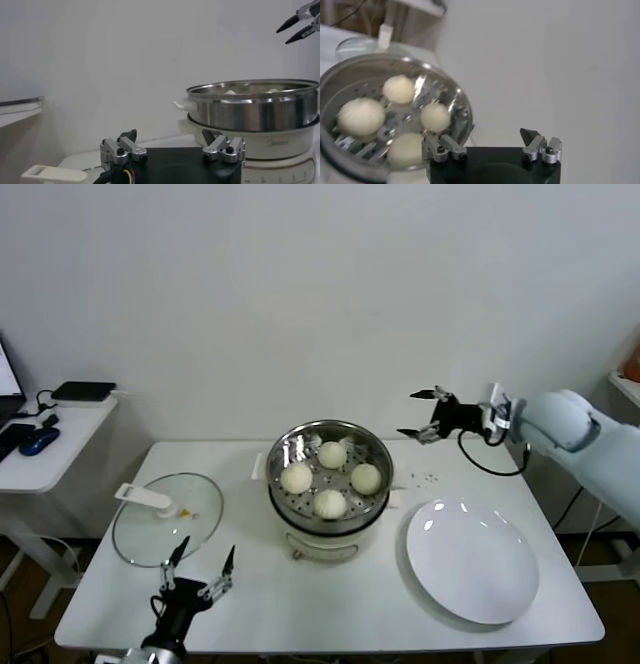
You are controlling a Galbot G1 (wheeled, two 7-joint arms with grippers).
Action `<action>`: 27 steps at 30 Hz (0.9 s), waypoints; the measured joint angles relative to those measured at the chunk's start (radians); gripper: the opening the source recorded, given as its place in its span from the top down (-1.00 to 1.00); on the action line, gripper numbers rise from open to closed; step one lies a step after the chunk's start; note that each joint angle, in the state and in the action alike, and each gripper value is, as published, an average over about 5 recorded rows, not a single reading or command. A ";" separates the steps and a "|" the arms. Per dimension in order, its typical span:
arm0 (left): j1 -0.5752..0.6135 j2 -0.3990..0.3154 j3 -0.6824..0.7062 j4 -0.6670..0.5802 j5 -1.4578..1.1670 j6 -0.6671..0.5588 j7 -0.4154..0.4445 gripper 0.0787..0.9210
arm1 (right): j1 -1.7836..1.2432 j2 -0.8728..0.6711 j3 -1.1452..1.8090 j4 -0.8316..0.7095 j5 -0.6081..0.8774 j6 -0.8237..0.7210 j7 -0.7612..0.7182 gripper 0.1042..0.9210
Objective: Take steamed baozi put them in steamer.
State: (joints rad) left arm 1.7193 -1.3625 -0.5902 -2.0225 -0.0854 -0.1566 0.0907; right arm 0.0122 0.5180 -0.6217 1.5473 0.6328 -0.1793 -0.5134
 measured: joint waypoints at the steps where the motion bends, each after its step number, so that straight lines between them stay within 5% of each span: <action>1: 0.002 -0.002 0.000 0.000 0.001 -0.001 -0.001 -0.77 | -0.064 -0.001 0.064 0.016 -0.006 0.008 0.026 -0.76; 14: 0.007 -0.024 0.006 -0.015 0.010 0.007 -0.014 -0.77 | -0.812 0.181 0.777 0.207 -0.086 0.148 0.310 -0.76; 27: -0.028 -0.022 0.008 -0.014 0.009 0.058 -0.066 -0.77 | -1.299 0.510 1.103 0.354 -0.191 0.309 0.432 -0.76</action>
State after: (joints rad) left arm 1.6909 -1.3849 -0.5825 -2.0361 -0.0766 -0.0989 0.0243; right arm -1.2872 1.0279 0.4814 1.9010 0.4415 0.1300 -0.0819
